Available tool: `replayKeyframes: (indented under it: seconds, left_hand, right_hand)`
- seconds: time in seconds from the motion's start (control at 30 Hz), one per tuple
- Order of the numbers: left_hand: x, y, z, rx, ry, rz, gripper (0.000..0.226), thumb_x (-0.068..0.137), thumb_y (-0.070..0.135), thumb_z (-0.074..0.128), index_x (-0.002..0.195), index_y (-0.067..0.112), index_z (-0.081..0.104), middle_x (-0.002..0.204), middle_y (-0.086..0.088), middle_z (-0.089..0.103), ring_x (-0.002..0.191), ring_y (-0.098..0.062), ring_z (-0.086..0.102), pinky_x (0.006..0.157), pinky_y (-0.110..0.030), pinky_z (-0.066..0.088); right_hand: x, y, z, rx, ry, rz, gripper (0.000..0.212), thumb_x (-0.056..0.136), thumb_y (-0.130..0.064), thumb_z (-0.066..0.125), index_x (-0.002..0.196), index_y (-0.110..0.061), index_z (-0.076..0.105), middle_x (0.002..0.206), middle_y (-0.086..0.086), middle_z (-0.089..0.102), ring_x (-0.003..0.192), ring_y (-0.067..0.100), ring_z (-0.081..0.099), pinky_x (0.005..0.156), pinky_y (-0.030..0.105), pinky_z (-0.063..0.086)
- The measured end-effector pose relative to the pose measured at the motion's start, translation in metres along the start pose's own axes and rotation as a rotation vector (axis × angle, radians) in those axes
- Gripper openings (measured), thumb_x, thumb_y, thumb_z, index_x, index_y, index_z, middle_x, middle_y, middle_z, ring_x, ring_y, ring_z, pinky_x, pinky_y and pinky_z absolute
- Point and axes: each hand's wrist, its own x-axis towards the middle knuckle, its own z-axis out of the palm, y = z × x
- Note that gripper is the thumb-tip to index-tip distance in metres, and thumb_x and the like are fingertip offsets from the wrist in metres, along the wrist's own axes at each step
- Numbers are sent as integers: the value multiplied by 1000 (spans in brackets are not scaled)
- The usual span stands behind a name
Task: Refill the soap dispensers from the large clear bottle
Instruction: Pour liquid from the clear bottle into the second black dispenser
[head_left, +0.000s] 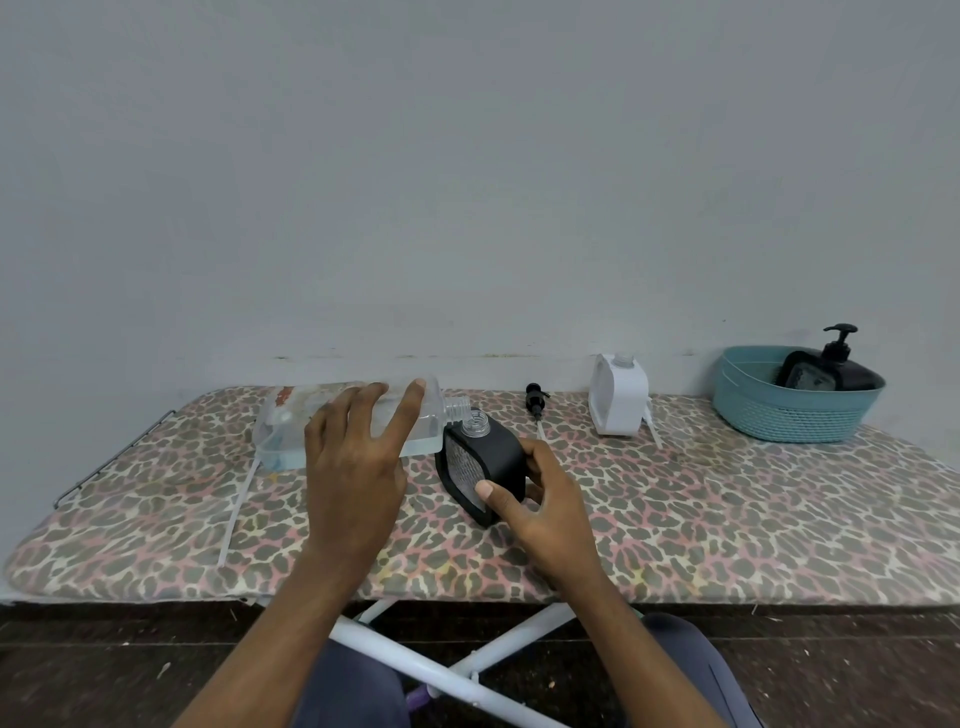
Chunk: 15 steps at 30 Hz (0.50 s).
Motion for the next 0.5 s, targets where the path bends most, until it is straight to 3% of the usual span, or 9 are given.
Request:
replayKeyframes:
  seconds: [0.5]
  left_hand:
    - [0,1,0,0,-2,-4,94,65,-16,69,150,21,57,135,-16,60,129,-39,54,105,-54,38]
  right_hand:
    - [-1,0,0,15,8,8,36,91,-38,82,115,-47,57,112,-26,70,109,-17,60,85,2,46]
